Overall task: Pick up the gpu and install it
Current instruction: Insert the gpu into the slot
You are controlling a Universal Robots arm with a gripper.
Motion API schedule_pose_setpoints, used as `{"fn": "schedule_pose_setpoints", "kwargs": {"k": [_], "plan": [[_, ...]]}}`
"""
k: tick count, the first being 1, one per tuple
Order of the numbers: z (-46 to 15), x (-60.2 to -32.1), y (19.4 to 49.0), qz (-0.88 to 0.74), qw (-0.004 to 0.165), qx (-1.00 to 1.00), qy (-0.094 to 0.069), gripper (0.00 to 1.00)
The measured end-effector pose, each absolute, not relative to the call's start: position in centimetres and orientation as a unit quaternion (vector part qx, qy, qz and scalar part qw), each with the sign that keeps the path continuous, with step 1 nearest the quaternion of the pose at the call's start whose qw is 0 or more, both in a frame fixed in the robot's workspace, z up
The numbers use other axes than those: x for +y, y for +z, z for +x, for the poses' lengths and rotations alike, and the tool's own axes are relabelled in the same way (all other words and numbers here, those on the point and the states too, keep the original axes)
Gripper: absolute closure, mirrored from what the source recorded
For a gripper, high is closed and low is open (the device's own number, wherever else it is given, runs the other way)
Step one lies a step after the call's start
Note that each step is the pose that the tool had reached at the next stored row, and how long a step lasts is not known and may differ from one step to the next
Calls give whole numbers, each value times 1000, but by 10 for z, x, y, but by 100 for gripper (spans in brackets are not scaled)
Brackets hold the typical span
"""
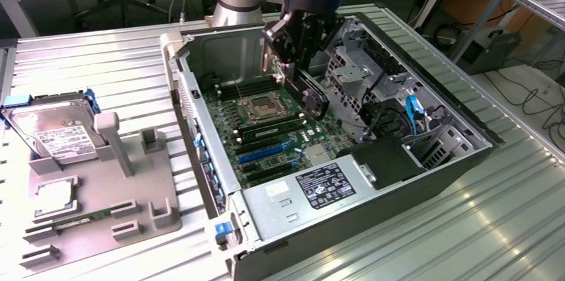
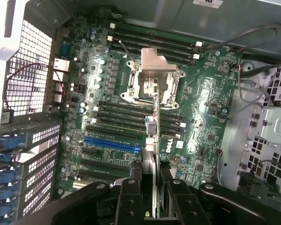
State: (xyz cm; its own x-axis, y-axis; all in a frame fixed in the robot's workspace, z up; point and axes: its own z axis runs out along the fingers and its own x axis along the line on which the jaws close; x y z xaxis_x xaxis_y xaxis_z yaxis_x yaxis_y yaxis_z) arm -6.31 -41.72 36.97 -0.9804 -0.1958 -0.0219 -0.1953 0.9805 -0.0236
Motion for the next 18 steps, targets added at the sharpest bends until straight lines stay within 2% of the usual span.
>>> {"fn": "schedule_pose_setpoints", "kwargs": {"k": [18], "plan": [[-63, -417, 370, -167, 13, 986, -10, 74]]}}
